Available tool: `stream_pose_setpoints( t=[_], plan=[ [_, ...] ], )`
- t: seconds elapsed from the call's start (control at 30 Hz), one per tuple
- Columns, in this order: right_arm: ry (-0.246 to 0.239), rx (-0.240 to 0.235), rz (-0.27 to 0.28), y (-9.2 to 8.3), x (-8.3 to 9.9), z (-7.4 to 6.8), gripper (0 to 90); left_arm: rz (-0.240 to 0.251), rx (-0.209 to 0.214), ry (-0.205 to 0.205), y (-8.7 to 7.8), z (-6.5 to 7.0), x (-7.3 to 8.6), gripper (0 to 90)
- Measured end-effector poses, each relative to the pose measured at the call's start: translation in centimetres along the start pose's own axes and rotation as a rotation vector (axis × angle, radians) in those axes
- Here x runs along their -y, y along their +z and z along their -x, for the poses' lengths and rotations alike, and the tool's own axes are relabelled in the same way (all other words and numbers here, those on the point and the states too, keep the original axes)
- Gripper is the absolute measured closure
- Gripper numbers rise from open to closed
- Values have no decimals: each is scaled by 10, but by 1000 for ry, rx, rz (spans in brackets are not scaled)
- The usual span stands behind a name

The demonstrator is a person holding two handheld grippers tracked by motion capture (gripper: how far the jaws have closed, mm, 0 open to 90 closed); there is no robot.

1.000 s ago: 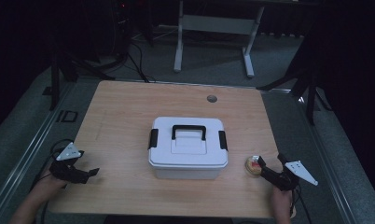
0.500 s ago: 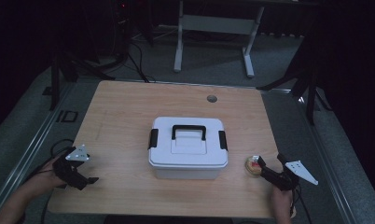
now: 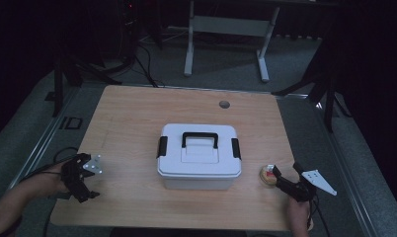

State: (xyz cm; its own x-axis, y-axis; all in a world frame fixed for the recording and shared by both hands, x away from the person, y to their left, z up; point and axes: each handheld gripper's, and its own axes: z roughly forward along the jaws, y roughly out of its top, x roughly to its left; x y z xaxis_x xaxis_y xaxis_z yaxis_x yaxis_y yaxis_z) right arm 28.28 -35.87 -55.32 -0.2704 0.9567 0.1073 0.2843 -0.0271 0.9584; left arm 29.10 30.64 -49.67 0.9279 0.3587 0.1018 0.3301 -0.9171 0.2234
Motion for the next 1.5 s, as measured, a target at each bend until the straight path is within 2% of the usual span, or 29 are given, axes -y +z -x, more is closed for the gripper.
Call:
stream_pose_setpoints(
  t=[0.03, 0.07, 0.13, 0.27, 0.37, 0.5, 0.63, 0.73, 0.77, 0.8, 0.87, 0.9, 0.97, 1.0, 1.07, 1.2, 1.27, 1.3, 1.37, 1.5],
  plan=[
    [0, 0, 0, 0, 0, 0, 113, 0, 0, 0, 0, 0, 0, 29],
    [0, -1, 0, 0, 0, 0, 113, -44, 0, 26, -1, 1, -5, 29],
    [0, -3, 1, 0, 0, 0, 113, -81, 8, 50, -3, 2, -11, 40],
    [1, -3, 1, 0, 0, 0, 113, -105, 26, 82, -7, 4, -23, 40],
    [1, -3, 1, 0, 0, 1, 113, -122, 18, 94, -9, 3, -28, 43],
    [-1, -6, 0, 0, 0, 0, 113, -152, 25, 68, -11, 3, -41, 47],
    [0, -7, -1, 0, 0, 0, 113, -139, 27, 81, -17, 3, -48, 60],
    [0, -8, -1, 0, 0, 0, 113, -134, 47, 22, -23, 1, -55, 60],
    [0, -8, -1, 0, 0, 0, 113, -140, 52, 20, -25, 1, -57, 60],
    [-2, -8, -2, 0, 0, 0, 113, -138, 63, 0, -27, 1, -59, 60],
    [-3, -8, -1, 0, 0, 0, 113, -138, 63, 0, -27, 1, -59, 60],
    [-5, -8, -3, 0, 0, 0, 113, -135, 46, -19, -33, 1, -66, 59],
    [-4, -8, -3, 0, 0, 0, 113, -141, 44, -29, -35, 0, -68, 41],
    [-2, -7, -2, 0, 0, 0, 113, -150, 63, -46, -39, -3, -71, 41],
    [0, -7, -2, 0, 0, 0, 113, -150, 73, -27, -43, -4, -74, 35],
    [-1, -7, -3, 0, 0, 0, 113, -161, 124, -28, -49, -8, -80, 34],
    [-2, -7, -3, 0, 0, 0, 113, -161, 124, -28, -49, -8, -80, 32],
    [-3, -6, -3, 0, 0, 0, 113, -178, 163, -24, -56, -11, -85, 28],
    [-3, -7, -3, 0, 0, 0, 113, -180, 173, -26, -57, -11, -86, 28],
    [-3, -6, -4, 0, 0, 0, 113, -215, 178, -5, -67, -14, -92, 35]
  ],
)
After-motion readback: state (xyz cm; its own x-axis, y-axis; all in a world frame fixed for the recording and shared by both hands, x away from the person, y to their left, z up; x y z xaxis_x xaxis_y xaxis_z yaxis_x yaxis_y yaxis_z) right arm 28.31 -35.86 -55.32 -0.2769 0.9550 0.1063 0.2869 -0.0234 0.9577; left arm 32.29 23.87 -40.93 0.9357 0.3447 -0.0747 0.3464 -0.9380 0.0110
